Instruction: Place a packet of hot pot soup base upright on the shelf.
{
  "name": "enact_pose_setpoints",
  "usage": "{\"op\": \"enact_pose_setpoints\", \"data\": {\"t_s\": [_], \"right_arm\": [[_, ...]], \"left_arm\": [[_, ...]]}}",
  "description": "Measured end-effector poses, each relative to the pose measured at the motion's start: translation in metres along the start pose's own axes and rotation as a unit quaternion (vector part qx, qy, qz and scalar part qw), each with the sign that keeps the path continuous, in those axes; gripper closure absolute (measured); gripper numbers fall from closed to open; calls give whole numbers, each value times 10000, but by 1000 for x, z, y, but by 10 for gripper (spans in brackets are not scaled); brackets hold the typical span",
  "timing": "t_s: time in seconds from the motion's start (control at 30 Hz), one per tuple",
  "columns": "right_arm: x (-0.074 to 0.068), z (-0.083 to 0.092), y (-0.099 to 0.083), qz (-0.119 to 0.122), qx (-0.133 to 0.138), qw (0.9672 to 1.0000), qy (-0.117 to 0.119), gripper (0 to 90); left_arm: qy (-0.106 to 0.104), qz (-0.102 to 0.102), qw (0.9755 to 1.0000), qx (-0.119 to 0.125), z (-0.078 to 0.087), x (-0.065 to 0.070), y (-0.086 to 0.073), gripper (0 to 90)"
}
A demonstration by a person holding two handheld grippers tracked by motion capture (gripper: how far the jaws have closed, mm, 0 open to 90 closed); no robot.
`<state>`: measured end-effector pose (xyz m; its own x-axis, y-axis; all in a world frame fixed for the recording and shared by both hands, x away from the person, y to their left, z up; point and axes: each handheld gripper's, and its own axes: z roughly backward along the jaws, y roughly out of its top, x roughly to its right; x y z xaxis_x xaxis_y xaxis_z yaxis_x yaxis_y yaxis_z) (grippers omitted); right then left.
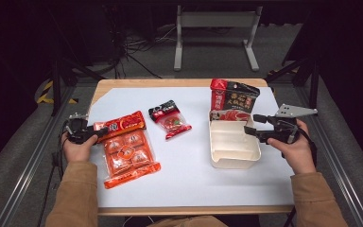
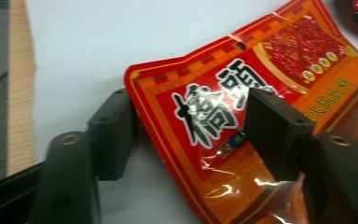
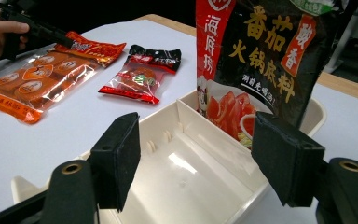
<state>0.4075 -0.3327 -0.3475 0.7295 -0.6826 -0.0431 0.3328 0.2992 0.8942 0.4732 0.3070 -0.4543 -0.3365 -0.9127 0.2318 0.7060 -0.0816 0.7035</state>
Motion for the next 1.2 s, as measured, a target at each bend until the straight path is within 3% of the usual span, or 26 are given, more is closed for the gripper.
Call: {"op": "enact_pose_setpoints", "data": {"t_s": [0.3, 0.53, 0.8, 1.0, 1.2], "right_arm": [[-1, -2, 0, 6, -23, 10000, 6, 331], [-1, -3, -1, 19, -37, 10000, 43, 325], [-2, -4, -1, 43, -12, 10000, 64, 320], [-2, -5, -1, 72, -29, 9999, 73, 321], [-2, -4, -1, 77, -9, 9999, 99, 322]], "left_arm": [[-247, -56, 9996, 135, 3, 4, 1, 532], [-272, 22, 9995, 153, 3, 4, 0, 689], [-248, 0, 9996, 139, 4, 2, -2, 792], [-372, -222, 9986, 318, 10, 5, -2, 873], [-652, -737, 9944, 397, 11, 18, 1, 859]]}}
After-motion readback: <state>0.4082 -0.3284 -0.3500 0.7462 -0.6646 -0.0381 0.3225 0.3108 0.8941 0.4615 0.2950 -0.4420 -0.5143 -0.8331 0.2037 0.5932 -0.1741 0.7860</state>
